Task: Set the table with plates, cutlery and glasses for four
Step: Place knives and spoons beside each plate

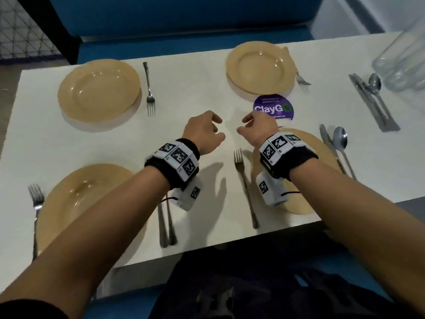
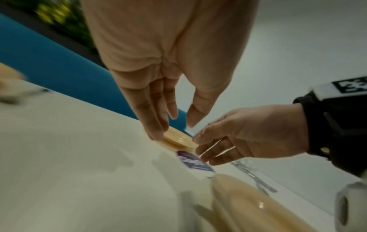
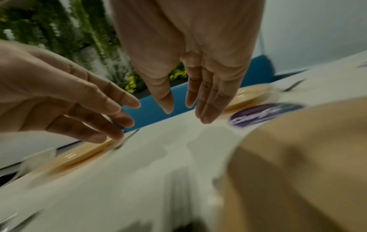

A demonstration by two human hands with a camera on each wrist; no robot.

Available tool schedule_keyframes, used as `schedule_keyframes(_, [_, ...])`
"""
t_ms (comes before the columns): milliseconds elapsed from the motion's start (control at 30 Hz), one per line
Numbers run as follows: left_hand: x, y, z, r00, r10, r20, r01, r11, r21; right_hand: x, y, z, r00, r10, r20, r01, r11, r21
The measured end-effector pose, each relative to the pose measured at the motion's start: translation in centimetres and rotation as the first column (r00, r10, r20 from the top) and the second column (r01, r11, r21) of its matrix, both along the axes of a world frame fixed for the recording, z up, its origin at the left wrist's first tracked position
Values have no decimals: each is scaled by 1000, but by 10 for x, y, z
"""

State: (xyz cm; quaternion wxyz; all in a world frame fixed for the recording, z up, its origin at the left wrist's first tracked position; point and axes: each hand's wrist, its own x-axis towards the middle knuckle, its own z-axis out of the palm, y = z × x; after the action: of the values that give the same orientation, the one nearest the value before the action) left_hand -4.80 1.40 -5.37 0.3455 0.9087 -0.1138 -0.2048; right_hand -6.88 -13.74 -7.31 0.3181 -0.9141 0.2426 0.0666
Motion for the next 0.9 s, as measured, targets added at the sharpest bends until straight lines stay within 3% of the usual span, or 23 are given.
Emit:
schedule_keyframes(233, [26, -211, 2, 978, -210, 8, 210, 972, -109, 1, -207, 5, 975, -223, 13, 223, 971, -80])
schedule_keyframes(467, [41, -423, -26, 953, -285, -103, 294, 953, 80, -7, -411, -21, 926, -364, -98, 348, 925, -150])
schedule_keyframes(667, [56, -509, -61, 968, -157, -196, 203, 949, 242, 13, -471, -45, 959, -233, -163, 218, 970, -104])
schedule_keyframes(900, [58, -530, -66, 987, -78, -138, 124, 922, 367, 27, -483, -54, 979, -125, -164, 118, 992, -49])
